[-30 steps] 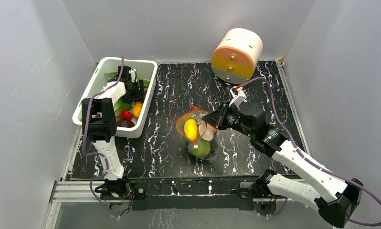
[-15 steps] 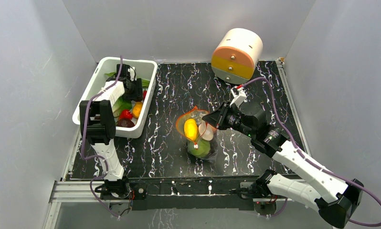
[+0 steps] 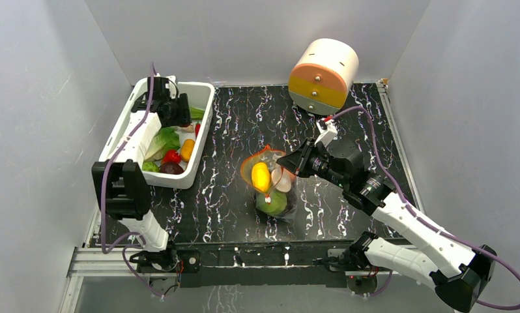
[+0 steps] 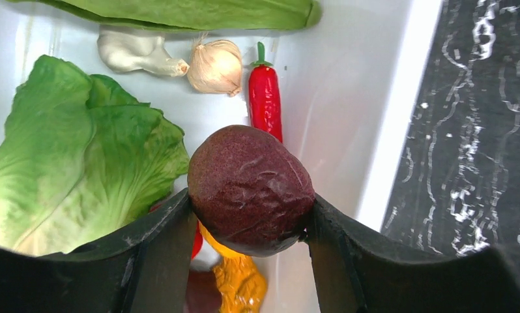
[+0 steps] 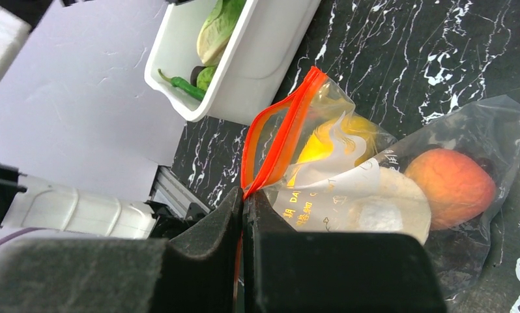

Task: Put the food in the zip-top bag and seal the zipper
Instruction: Pick up the fake vegetable from the bin, then place the fake vegetable in the zipper food storage bag.

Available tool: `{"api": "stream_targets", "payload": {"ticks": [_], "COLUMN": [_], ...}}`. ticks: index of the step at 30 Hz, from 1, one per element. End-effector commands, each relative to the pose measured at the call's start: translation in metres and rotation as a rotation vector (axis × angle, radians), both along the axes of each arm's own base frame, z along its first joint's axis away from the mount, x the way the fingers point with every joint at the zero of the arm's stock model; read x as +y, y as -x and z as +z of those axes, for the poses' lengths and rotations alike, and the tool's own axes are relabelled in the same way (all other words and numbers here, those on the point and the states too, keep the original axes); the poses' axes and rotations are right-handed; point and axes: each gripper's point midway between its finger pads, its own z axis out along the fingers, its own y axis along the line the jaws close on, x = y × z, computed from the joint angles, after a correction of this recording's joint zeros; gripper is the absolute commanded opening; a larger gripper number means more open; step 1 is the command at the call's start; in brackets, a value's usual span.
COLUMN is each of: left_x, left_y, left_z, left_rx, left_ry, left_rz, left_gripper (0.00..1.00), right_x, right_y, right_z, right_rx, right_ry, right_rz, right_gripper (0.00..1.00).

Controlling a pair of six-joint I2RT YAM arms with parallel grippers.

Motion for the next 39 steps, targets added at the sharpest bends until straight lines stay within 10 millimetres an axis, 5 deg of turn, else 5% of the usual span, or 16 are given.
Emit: {"api": "stream_targets", "payload": {"ticks": [1, 12, 25, 30, 39], "left_x": [-0.012, -0.089, -0.175, -0.199, -0.256], "left_y": [0.017, 0.067, 0.146, 0.165, 0.197], "left_z": [0.061, 0.121, 0.153, 0.153, 0.116], "left_rx": [-0.108, -0.258, -0.193, -0.177, -0.051], "left_ry": [0.045, 0.347, 0.823, 0.870, 0.825], "left_rz": [-0.023, -0.338, -0.661, -0.697, -0.786], "left_gripper": [0.36, 0.35, 0.35, 0.34, 0.39], "right_x": [-0.005, -0.003, 0.001, 0.002, 0.003], "right_y": [-0.009, -0.024, -0.036, -0.035, -0.032], "right_z": [0.058, 0.063, 0.055, 0.053, 0.054], "right_rx": [-0.136, -0.135, -0.087, -0.069, -0.064], "right_ry": [-0.101, -0.092, -0.124, -0.151, -0.164], "right_rz": [-0.056, -0.104, -0.146, -0.148, -0.140], "right_gripper": [0.00, 0.00, 0.00, 0.00, 0.00]}}
